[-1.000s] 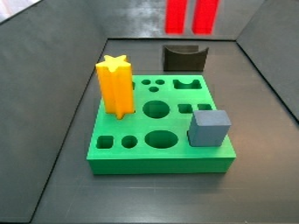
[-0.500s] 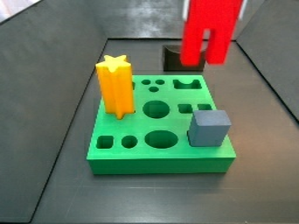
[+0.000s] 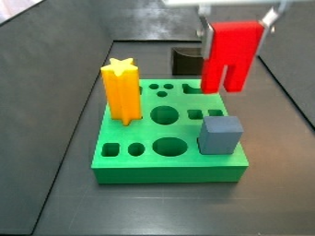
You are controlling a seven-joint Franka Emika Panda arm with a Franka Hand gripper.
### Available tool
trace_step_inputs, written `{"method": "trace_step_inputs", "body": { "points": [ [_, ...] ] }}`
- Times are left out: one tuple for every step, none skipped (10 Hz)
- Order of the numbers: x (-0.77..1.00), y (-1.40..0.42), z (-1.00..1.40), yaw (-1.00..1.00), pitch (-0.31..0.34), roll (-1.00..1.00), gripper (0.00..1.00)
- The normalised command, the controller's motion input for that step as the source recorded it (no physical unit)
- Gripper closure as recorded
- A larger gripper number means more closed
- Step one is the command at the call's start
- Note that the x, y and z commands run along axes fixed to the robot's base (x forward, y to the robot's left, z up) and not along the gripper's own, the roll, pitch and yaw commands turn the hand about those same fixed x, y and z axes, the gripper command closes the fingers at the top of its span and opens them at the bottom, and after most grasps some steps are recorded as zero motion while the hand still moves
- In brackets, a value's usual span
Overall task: Pick up the double-square object. Move up. Rotate the double-square object. Place the double-square object on the fixture. Regrasp the double-square object. Move to above the board. Insert the double-square object.
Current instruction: Insert the double-square object.
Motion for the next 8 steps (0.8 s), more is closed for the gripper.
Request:
{"method": "trace_step_inputs", "body": {
  "points": [
    [0.09,0.02,0.00,0.00,0.093,0.02,1.00],
    [0.00,0.00,0.00,0.00,0.007,0.00,1.00],
    [-0.11,-0.01,-0.34,0.01,-0.021,0.15,1.00],
    [-0.25,0.00,-0.42,0.00,-0.050,0.17,1.00],
    [-0.27,0.00,-0.44,0.07,-0.030,0.22,1.00],
    [-0.26,-0.02,-0.43,0.09,-0.033,0.22,1.00],
    [-0.14,-0.07,-0.35,0.02,-0.017,0.14,1.00],
    [-0.10,-0.14,-0.37,0.03,-0.044,0.13,1.00]
  ]
}}
